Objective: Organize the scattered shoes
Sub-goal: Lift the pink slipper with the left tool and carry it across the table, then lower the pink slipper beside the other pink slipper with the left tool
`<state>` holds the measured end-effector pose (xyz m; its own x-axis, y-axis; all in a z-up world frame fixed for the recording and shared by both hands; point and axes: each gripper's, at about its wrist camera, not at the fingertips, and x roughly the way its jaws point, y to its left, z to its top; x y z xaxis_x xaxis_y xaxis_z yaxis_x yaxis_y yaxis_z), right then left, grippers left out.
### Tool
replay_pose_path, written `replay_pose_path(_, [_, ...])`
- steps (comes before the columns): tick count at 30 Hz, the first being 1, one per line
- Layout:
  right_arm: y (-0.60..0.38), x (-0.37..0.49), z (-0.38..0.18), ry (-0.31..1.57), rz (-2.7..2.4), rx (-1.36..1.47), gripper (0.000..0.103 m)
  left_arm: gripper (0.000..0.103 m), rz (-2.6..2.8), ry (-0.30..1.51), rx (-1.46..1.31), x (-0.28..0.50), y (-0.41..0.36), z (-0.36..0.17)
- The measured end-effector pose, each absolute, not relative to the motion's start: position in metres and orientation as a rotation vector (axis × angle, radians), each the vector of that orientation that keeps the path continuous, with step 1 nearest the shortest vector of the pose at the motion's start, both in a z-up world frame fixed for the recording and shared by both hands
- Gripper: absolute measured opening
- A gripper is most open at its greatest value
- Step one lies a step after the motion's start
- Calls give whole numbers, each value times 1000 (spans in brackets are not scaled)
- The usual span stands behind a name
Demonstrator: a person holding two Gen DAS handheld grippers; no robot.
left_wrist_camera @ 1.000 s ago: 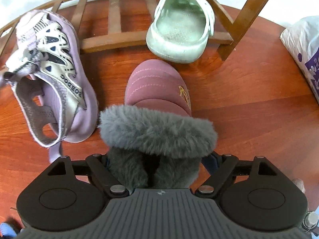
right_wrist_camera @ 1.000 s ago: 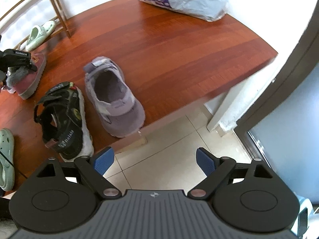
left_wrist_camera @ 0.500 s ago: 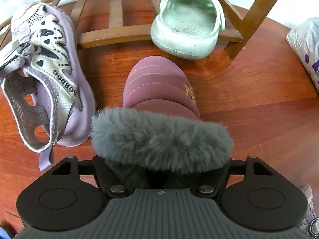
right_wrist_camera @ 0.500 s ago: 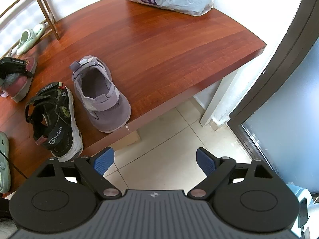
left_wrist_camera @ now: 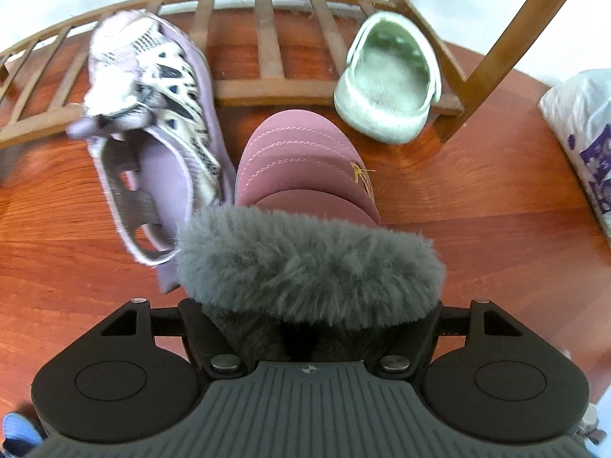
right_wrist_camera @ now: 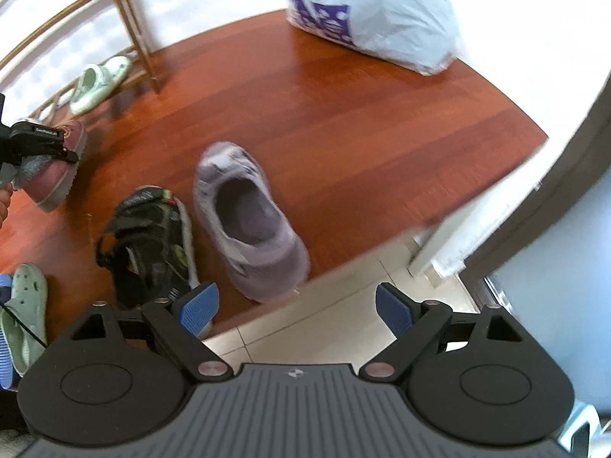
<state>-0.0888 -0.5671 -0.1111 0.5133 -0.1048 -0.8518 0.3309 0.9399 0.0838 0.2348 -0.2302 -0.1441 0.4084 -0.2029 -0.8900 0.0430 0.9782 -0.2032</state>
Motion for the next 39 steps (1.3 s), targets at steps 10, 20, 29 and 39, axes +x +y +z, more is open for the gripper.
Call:
replay_pose_path(10, [-535, -43, -100, 987, -110, 176, 93, 71, -126, 1106, -234, 192, -180, -111])
replay_pose_path(20, [-488, 5, -93, 988, 76, 93, 93, 71, -70, 1087, -320, 141, -121, -96])
replay_pose_path(29, [-447, 39, -93, 1010, 217, 17, 93, 71, 35, 1071, -360, 81, -64, -90])
replay_pose_path(39, [-408, 62, -96, 1039, 331, -56, 93, 71, 164, 1071, -434, 24, 2, -104])
